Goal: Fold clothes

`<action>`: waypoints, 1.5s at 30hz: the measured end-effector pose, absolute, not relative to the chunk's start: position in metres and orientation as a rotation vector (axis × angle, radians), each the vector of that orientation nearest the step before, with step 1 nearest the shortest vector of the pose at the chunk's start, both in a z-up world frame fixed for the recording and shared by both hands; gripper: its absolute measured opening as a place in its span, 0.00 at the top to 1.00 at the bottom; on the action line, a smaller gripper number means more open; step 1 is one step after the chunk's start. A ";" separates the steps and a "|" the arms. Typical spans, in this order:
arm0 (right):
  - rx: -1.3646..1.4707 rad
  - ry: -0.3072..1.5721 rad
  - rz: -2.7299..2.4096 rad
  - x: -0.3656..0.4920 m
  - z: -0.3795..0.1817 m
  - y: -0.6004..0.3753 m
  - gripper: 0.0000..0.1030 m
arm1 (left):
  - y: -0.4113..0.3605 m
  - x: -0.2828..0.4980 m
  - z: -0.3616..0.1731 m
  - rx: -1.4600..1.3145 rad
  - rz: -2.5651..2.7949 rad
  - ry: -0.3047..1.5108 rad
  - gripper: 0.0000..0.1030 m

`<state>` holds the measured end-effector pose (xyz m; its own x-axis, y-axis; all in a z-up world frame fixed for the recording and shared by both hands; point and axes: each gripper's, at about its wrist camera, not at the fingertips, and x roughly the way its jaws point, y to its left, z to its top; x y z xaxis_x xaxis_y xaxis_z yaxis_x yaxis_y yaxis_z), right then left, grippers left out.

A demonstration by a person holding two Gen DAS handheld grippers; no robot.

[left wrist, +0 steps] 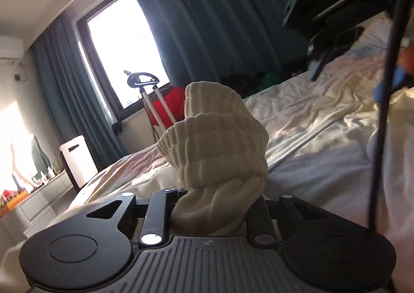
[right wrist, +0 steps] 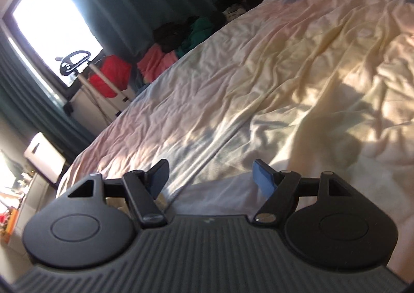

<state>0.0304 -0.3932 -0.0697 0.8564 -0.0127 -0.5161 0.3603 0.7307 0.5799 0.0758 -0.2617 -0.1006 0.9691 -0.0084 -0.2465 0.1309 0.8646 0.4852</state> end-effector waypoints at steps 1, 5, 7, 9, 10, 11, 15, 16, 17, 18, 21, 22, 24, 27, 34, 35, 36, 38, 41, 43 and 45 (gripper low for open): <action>0.734 0.513 -0.195 0.034 -0.072 -0.393 0.28 | -0.259 0.077 -0.099 0.531 -0.090 0.258 0.70; 0.799 0.506 -0.093 0.044 -0.077 -0.392 0.28 | -0.244 0.086 -0.090 0.575 -0.200 0.359 0.51; 0.832 0.491 -0.026 0.047 -0.077 -0.390 0.28 | -0.233 0.083 -0.082 0.603 -0.257 0.394 0.47; 0.858 0.488 0.046 0.049 -0.077 -0.385 0.28 | -0.217 0.078 -0.071 0.632 -0.317 0.433 0.39; 0.870 0.488 0.078 0.050 -0.076 -0.383 0.28 | -0.206 0.073 -0.066 0.647 -0.348 0.455 0.37; 0.870 0.491 0.103 0.051 -0.076 -0.379 0.28 | -0.199 0.068 -0.061 0.653 -0.377 0.463 0.32; 0.840 0.524 0.170 0.052 -0.075 -0.365 0.28 | -0.162 0.051 -0.043 0.660 -0.397 0.452 0.18; 0.832 0.535 0.180 0.052 -0.075 -0.361 0.28 | -0.154 0.038 -0.045 0.664 -0.379 0.435 0.17; 0.825 0.545 0.191 0.053 -0.075 -0.358 0.28 | -0.146 0.024 -0.047 0.669 -0.360 0.418 0.16; 0.818 0.556 0.202 0.053 -0.075 -0.354 0.25 | -0.139 0.021 -0.048 0.684 -0.332 0.411 0.15; 0.834 0.564 0.215 0.049 -0.076 -0.347 0.19 | -0.127 0.016 -0.063 0.817 -0.228 0.389 0.15; 0.834 0.554 0.223 0.045 -0.074 -0.344 0.19 | -0.122 0.015 -0.070 0.881 -0.195 0.373 0.15; 0.830 0.553 0.224 0.039 -0.070 -0.338 0.19 | -0.120 0.016 -0.082 0.956 -0.137 0.360 0.16; 0.818 0.581 0.206 0.032 -0.067 -0.328 0.19 | -0.108 0.028 -0.077 0.909 -0.119 0.391 0.18; 0.802 0.635 0.156 0.014 -0.064 -0.313 0.18 | -0.085 0.051 -0.063 0.729 -0.141 0.451 0.33; 0.807 0.625 0.168 0.011 -0.062 -0.310 0.18 | -0.083 0.053 -0.063 0.723 -0.140 0.449 0.34; 0.793 0.626 0.177 0.010 -0.061 -0.306 0.17 | -0.083 0.049 -0.063 0.722 -0.142 0.446 0.34; 0.745 0.638 0.182 0.009 -0.059 -0.296 0.17 | -0.082 0.028 -0.061 0.695 -0.144 0.452 0.35; 0.648 0.711 0.171 0.014 -0.063 -0.279 0.17 | -0.081 0.013 -0.056 0.653 -0.146 0.461 0.37; 0.612 0.760 0.160 0.016 -0.069 -0.270 0.18 | -0.080 0.004 -0.054 0.632 -0.148 0.466 0.39; 0.596 0.770 0.140 0.015 -0.075 -0.264 0.19 | -0.079 -0.001 -0.053 0.618 -0.150 0.468 0.40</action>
<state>0.0153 -0.2643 -0.0748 0.7176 0.3303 -0.6131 0.0929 0.8271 0.5543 -0.0013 -0.0794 -0.0525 0.8854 0.0023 -0.4648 0.2721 0.8083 0.5221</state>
